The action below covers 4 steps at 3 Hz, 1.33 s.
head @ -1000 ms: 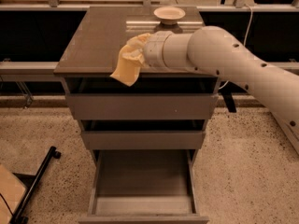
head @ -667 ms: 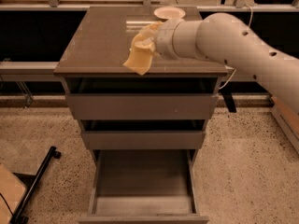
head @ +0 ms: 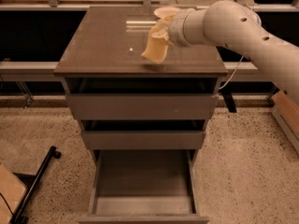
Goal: Pick sponge from bottom drawer and place on counter
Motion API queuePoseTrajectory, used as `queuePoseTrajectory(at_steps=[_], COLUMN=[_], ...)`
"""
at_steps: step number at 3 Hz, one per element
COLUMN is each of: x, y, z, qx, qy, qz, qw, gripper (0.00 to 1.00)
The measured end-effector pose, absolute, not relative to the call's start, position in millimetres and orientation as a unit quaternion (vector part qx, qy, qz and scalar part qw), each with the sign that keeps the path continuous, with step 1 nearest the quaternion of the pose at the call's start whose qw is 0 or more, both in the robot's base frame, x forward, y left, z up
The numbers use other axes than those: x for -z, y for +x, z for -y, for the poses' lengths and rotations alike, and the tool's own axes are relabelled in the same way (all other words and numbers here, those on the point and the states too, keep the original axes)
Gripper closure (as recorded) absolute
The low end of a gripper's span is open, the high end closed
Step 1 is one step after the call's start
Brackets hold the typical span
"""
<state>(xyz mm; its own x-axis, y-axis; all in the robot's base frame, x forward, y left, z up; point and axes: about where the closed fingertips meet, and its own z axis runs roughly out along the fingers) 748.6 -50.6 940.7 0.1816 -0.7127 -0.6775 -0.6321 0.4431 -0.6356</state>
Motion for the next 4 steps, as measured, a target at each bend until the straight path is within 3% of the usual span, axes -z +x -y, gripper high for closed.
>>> queuePoseTrajectory(at_steps=[2, 4], x=[-916, -918], y=[805, 807], z=[69, 67], qx=[0.026, 0.024], qy=[-0.542, -0.541], qz=[-0.643, -0.642], qw=[0.541, 0.543], gripper=[0.58, 0.11])
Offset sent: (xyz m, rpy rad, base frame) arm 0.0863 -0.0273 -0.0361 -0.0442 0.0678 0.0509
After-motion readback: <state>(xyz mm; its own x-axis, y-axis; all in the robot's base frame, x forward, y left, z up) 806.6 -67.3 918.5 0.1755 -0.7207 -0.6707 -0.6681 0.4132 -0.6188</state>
